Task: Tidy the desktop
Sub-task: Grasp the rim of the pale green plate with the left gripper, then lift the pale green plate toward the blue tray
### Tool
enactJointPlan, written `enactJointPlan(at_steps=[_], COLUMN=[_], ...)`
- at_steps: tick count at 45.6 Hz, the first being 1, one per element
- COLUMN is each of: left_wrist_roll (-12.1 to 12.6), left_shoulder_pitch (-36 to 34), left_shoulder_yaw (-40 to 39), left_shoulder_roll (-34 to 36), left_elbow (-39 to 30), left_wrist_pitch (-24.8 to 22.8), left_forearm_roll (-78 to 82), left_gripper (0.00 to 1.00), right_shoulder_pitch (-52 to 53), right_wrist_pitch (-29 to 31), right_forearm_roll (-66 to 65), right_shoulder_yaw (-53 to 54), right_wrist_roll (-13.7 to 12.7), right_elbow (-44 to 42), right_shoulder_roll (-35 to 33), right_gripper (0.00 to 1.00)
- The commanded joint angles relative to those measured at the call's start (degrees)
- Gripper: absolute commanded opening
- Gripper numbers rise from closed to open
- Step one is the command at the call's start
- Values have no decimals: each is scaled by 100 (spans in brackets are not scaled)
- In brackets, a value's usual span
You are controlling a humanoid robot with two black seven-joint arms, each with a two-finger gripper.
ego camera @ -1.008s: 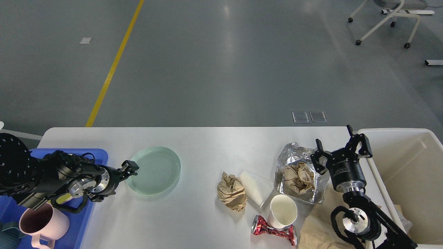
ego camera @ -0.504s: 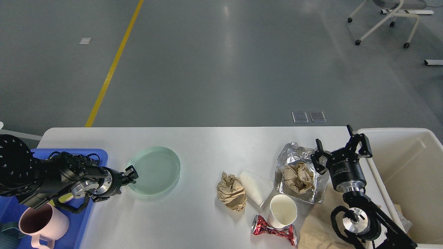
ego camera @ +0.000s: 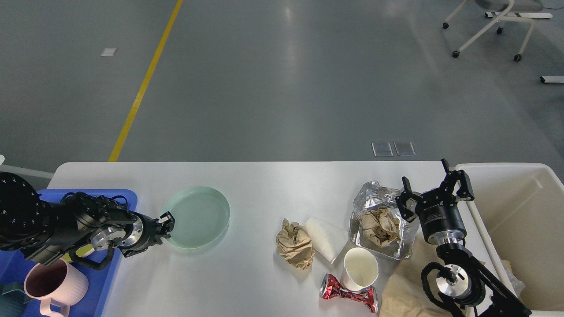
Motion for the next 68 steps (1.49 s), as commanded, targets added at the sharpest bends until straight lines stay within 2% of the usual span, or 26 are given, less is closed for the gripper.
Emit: enactJointPlan(at_steps=[1,7,19,26,35,39,45,51,52,55,58,68], left_wrist_roll=[0,9,9,44,510,580,545,431,370,-86,-394,-843], left_shoulder_pitch=[0,0,-26,-132,-1027,-1572,-2512,-3584,-3786,-4533,-5105,-6196], left_shoulder_yaw=[-11,-20,-29,-99,-55,138,726,1420,1535,1992,2273,2757], left_shoulder_roll=[5,14,22,31,549,752,875,858,840,787,717,646], left_elbow=[1,1,1,-8,-429,-719,-1404,-2204,-2371,-3056,-3540,-4622], left_wrist_pitch=[-175,-351,-421,-860,-1572,-1740,-1871,-1968,-1968,-1960,-1968,-2082], left_forearm_roll=[-1,-1,8,-9,8,17,26,-9,-18,-123,-150,-159], left_gripper=[10,0,0,0,0,0,0,0,0,0,0,0], right_shoulder_pitch=[-4,5,5,5,5,5,5,5,5,5,5,5], right_wrist_pitch=[0,0,0,0,0,0,0,0,0,0,0,0], right_forearm_roll=[0,0,0,0,0,0,0,0,0,0,0,0], right_shoulder_yaw=[0,0,0,0,0,0,0,0,0,0,0,0], right_wrist_roll=[0,0,0,0,0,0,0,0,0,0,0,0], right_elbow=[-6,-6,3,-6,-6,-6,-6,-6,-6,-6,-6,-6], right_shoulder_roll=[3,-6,3,3,3,3,3,3,3,3,3,3], right_gripper=[100,100,100,100,100,100,100,100,100,100,100,100])
